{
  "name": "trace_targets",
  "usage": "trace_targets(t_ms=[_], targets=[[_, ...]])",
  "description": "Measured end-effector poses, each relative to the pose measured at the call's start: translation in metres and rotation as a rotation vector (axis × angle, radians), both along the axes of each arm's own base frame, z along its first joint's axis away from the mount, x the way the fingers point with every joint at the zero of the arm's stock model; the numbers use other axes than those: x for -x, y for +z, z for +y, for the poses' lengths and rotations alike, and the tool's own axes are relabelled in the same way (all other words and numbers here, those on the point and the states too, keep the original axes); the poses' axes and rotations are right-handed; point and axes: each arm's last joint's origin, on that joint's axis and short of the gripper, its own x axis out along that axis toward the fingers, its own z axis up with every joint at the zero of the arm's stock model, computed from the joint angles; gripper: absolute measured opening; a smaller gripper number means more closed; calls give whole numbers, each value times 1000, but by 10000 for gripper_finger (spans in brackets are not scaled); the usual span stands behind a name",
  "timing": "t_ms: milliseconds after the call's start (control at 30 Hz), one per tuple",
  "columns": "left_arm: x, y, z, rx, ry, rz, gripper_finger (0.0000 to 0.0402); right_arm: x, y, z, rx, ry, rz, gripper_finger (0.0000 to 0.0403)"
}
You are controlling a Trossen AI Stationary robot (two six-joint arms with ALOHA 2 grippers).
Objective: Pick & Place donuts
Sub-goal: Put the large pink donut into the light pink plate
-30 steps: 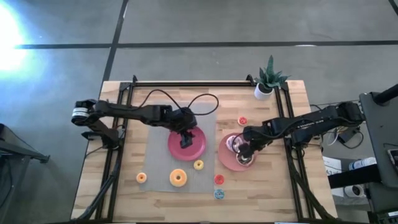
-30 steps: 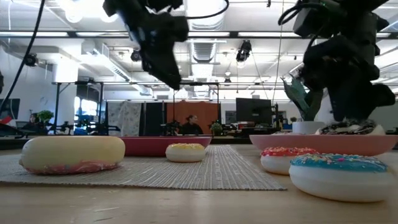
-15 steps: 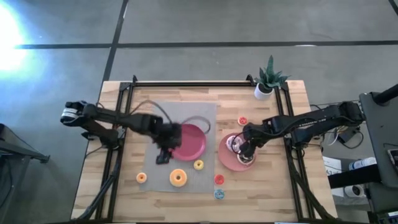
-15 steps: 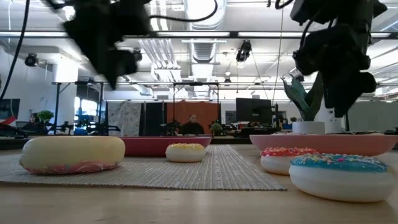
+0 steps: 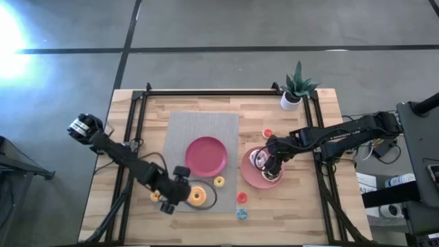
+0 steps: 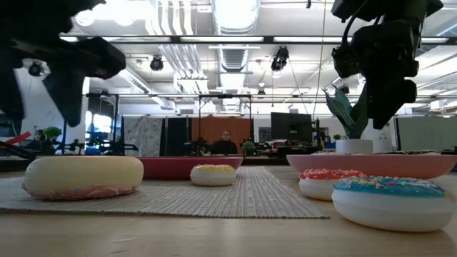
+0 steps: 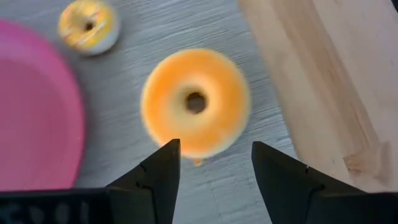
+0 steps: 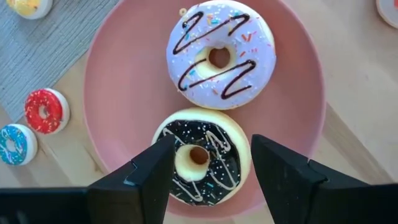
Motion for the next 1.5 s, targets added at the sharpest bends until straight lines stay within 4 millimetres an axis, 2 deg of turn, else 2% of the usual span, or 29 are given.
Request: trace_targets(t_ms=[200, 467, 700, 833, 967, 1067, 1133, 1333, 1500], targets=[[-11, -15, -20, -22, -91, -88, 172, 0, 0, 0, 0, -1, 2, 203], [-18, -30, -24, -50, -78, -82, 172, 0, 0, 0, -1, -2, 2, 203], [-22, -53, -26, -72, -50, -16, 172, 0, 0, 0, 0, 0, 2, 203], [-26, -56, -28, -71, -18, 1, 155, 0, 0, 0, 1, 3, 1, 203], [-30, -43, -29, -67, 26, 14, 98, -1, 1, 0, 15, 45, -9, 203], [-33, -22, -27, -37, 59, -7, 38, -5, 4, 0, 30, 94, -62, 203], [-33, -7, -24, -20, 89, -7, 13, -10, 8, 1, 45, 136, -121, 203], [-22, 39, 2, 85, 201, 57, 8, -30, 30, 3, 205, 412, -371, 203], [-24, 79, 49, 433, 316, 50, 8, -42, 54, 3, 479, 703, -531, 203]])
